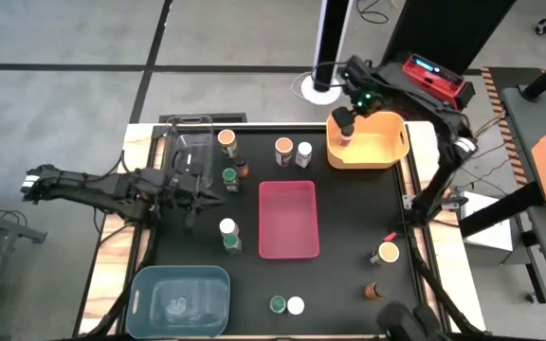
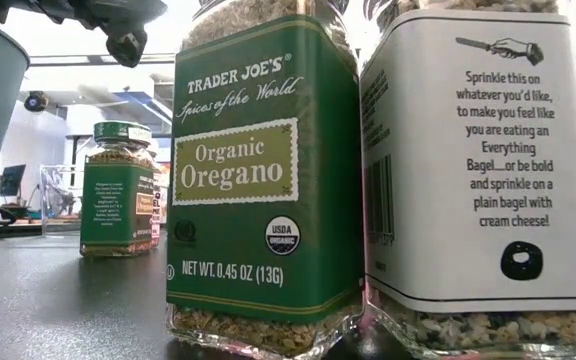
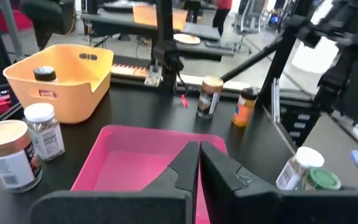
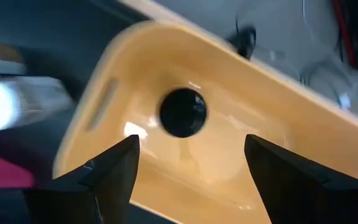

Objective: Sort spices by type
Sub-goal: Put the top right gold seasoning bottle into the red bin

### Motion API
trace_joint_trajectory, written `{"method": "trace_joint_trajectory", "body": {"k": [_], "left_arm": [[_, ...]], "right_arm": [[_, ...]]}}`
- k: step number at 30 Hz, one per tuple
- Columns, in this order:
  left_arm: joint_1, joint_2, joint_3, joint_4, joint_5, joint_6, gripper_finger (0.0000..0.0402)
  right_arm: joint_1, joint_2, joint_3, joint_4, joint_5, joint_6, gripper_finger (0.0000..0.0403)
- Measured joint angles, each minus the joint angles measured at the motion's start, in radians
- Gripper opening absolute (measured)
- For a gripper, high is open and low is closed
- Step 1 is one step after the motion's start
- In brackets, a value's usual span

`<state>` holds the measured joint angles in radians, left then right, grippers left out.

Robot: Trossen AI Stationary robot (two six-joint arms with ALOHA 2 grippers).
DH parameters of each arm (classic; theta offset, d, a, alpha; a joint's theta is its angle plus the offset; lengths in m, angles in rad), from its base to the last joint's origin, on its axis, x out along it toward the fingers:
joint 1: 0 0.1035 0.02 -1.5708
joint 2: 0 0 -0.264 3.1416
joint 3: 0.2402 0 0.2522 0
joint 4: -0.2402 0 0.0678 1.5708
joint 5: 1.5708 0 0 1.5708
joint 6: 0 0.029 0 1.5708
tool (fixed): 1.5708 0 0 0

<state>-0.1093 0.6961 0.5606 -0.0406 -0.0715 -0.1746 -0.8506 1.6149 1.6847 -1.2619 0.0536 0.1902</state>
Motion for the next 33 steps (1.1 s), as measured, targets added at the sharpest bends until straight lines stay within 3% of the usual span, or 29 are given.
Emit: {"method": "trace_joint_trajectory", "body": {"k": [6, 13, 16, 19, 25, 33], "left_arm": [[0.000, 0.058, 0.000, 0.123, 0.001, -0.002, 0.0000], [-0.001, 0.173, 0.000, 0.204, 0.001, -0.030, 0.0000], [-0.002, 0.224, 0.000, 0.263, 0.001, -0.043, 0.0000], [-0.002, 0.271, 0.000, 0.342, 0.001, -0.048, 0.0000], [-0.002, 0.348, 0.001, 0.478, 0.001, -0.092, 0.0000], [-0.003, 0.440, 0.002, 0.557, -0.001, -0.184, 0.0000]], "right_arm": [[0.255, -0.245, -0.182, 0.283, -0.001, -0.028, 0.0255], [0.764, -0.555, -0.626, 0.896, 0.005, -0.007, 0.0225], [0.978, -0.616, -0.806, 1.208, 0.115, -0.038, 0.0214], [1.135, -0.617, -0.926, 1.388, 0.254, -0.093, 0.0204], [1.333, -0.562, -0.978, 1.375, 0.504, -0.043, 0.0185], [1.451, -0.561, -0.975, 1.082, 0.523, 0.197, 0.0166]]}}
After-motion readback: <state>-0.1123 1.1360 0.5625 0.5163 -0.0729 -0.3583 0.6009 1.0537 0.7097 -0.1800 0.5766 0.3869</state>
